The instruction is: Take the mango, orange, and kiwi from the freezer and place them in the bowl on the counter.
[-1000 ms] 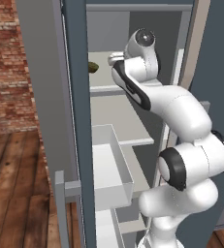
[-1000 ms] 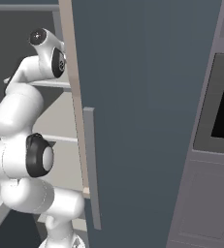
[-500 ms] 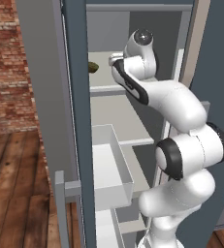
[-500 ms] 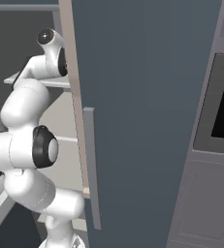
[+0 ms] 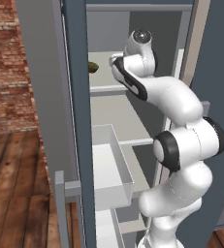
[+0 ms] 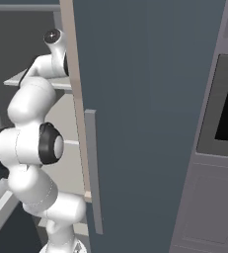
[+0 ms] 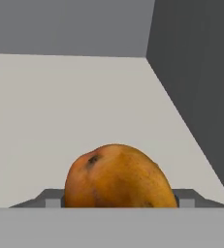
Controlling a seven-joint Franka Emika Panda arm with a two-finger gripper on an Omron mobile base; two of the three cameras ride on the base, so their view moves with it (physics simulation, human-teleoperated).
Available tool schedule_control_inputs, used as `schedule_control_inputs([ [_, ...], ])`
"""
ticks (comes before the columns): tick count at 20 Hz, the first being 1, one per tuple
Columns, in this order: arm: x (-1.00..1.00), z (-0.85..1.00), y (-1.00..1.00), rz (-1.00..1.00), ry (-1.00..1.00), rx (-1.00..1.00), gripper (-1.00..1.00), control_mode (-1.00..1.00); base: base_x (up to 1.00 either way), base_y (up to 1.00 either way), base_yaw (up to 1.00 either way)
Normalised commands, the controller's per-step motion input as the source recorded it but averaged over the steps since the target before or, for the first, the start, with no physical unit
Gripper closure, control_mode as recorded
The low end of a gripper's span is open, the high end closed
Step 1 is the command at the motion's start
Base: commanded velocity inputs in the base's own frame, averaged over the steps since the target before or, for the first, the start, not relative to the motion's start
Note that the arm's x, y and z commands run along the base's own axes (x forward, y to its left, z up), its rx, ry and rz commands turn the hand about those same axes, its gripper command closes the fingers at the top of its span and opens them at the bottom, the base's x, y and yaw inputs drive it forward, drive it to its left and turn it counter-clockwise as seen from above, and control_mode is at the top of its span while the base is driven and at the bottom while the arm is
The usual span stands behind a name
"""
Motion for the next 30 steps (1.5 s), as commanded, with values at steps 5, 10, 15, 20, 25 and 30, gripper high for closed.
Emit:
schedule_control_inputs([
  [5, 0.05, -0.01, 0.0, 0.0, 0.0, 0.0, 1.0, -1.0, 0.0, 0.0, 0.0],
  [10, -0.42, 0.07, 0.0, 0.0, -0.17, 0.0, 1.0, -1.0, 0.0, 0.0, 0.0],
  [15, -1.0, 0.31, 0.0, 0.0, -0.55, -0.04, 1.0, -1.0, 0.0, 0.0, 0.0],
  [20, -1.0, 0.12, 0.0, 0.0, -0.63, -0.03, 1.0, -1.0, 0.0, 0.0, 0.0],
  [25, -1.0, 0.08, 0.0, -0.07, -0.05, 0.06, 1.0, -1.0, 0.0, 0.0, 0.0],
  [30, -1.0, 0.1, -0.02, -0.09, 0.38, 0.08, 1.0, -1.0, 0.0, 0.0, 0.0],
])
